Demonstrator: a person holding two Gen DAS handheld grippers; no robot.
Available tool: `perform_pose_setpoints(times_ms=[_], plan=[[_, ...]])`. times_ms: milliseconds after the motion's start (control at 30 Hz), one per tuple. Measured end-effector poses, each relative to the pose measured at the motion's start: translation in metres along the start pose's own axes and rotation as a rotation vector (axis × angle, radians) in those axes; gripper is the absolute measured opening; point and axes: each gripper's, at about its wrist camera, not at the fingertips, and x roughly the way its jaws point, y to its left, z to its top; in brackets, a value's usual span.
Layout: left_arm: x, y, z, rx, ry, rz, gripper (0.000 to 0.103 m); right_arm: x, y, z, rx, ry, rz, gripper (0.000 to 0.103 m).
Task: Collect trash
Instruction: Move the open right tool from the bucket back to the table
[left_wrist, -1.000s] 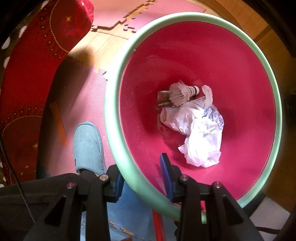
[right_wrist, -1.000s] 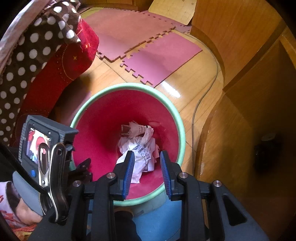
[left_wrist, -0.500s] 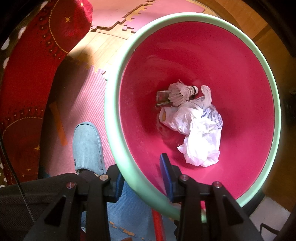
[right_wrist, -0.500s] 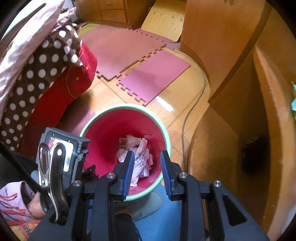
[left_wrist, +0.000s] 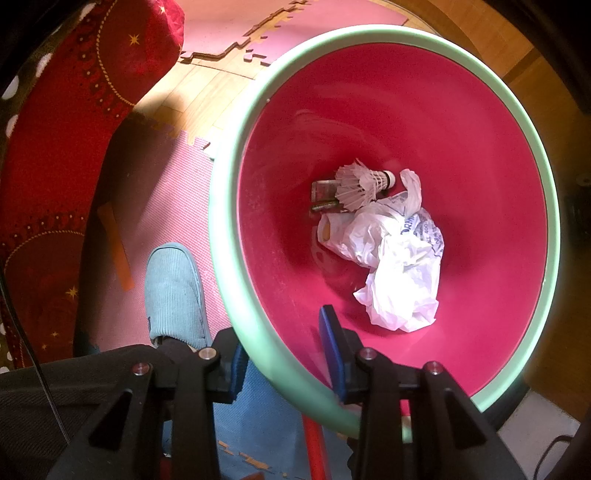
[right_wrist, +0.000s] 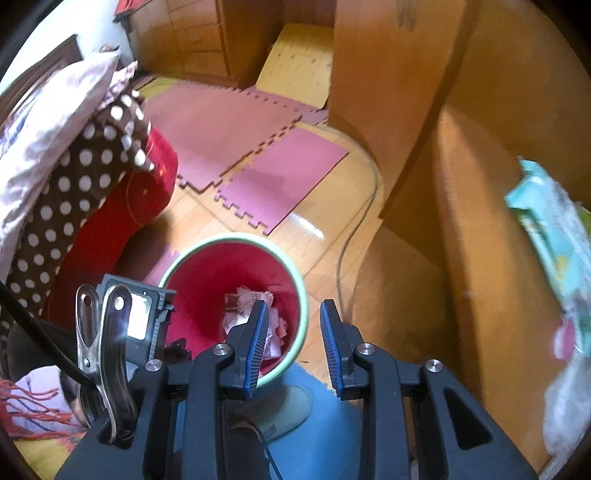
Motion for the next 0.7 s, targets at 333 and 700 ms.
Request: perform_pose_setpoints(times_ms=[333, 700], plan=[[0.0, -0.001, 0.0, 0.002, -0.001, -0.002, 0.036, -0.048, -0.038, -0.01, 0.099, -0.067, -0.081, 0.03], [-0.001, 0.001, 0.0, 0.003, -0.001, -0.003, 0.036, -0.074, -0.073, -0.026, 0.179, -0.083, -0.164, 0.03]])
